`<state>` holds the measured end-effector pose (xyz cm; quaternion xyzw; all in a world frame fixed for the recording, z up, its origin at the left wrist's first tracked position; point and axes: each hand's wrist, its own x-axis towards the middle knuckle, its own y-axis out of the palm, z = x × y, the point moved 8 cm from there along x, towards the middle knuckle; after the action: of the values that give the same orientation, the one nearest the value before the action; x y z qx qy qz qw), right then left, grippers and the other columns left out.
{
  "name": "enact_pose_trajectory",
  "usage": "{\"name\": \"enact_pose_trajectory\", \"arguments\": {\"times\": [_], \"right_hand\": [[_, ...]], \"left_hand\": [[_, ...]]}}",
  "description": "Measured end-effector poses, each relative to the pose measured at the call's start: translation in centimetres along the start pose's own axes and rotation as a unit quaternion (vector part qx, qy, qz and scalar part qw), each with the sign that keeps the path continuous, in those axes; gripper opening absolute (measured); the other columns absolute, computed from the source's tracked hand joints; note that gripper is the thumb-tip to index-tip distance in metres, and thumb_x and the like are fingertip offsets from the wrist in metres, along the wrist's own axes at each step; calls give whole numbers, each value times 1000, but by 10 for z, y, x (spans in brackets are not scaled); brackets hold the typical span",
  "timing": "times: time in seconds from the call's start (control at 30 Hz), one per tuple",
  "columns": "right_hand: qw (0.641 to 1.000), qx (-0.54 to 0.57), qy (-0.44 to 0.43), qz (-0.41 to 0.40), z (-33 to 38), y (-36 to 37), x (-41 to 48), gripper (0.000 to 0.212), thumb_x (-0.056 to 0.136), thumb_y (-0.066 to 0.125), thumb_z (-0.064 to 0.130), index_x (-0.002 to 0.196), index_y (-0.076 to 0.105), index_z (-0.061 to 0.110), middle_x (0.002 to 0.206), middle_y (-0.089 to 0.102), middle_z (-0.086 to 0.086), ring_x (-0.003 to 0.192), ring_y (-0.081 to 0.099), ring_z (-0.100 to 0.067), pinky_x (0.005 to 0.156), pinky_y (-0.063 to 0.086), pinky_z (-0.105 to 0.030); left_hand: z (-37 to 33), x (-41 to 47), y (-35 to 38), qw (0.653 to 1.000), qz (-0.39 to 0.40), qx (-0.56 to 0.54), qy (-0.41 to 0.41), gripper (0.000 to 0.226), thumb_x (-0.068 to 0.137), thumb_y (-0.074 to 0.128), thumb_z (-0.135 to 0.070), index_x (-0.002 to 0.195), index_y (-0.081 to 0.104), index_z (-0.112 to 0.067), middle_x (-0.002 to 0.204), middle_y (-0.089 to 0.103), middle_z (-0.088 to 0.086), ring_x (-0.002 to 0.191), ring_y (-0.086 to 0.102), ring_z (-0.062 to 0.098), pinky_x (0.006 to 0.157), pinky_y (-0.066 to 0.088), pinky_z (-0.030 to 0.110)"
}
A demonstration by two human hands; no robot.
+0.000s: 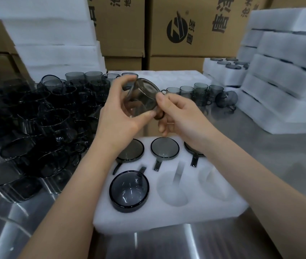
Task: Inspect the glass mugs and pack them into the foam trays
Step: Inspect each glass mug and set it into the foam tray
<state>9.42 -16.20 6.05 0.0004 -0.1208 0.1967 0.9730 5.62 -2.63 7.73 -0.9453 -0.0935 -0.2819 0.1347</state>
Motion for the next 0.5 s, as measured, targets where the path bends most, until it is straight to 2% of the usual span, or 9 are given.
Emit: {"name": "enact_pose_trajectory", "arguments": {"times": [0.07, 0.13, 0.23, 0.37, 0.5], "right_hand": [[999, 37, 4, 6, 1, 0, -1, 33, 83, 60, 42, 72, 56, 11, 64, 59, 4, 52, 51, -17, 51, 46, -26], [995, 99, 12, 5, 1, -2, 0, 31, 86, 60, 35, 71, 55, 8, 62, 57, 2, 52, 51, -15, 51, 47, -24], [989, 145, 22, -10, -1, -6, 1, 31, 98, 54, 23, 70, 56, 8, 62, 56, 1, 51, 49, -14, 52, 47, -24], [982, 186, -4, 14, 4, -2, 1, 19, 94, 54, 17, 81, 60, 4, 71, 63, 0, 57, 51, -15, 57, 47, -25], [979, 190, -64, 48, 15, 4, -3, 21, 83, 55, 12, 98, 63, 1, 80, 67, 1, 64, 57, -10, 63, 51, -23]], "left_hand": [[-1, 0, 2, 1000, 17, -10, 12, 67, 73, 78, -21, 134, 49, -22, 123, 64, 0, 114, 63, 16, 100, 50, 42], [-1, 1, 3, 1000, 21, -10, 11, 61, 77, 75, -24, 134, 54, -18, 126, 63, -1, 116, 61, 14, 101, 49, 39], [-1, 2, 3, 1000, 17, -24, 6, 49, 81, 73, -19, 128, 61, -15, 116, 69, -6, 110, 64, 8, 98, 50, 32], [-3, 3, -3, 999, -15, -44, 5, 37, 85, 72, -7, 121, 63, -16, 107, 69, -12, 101, 66, 0, 88, 49, 15], [0, 3, -8, 995, -33, -87, -24, 21, 91, 66, -12, 112, 68, -15, 105, 73, -3, 101, 69, 9, 88, 53, 25]]}}
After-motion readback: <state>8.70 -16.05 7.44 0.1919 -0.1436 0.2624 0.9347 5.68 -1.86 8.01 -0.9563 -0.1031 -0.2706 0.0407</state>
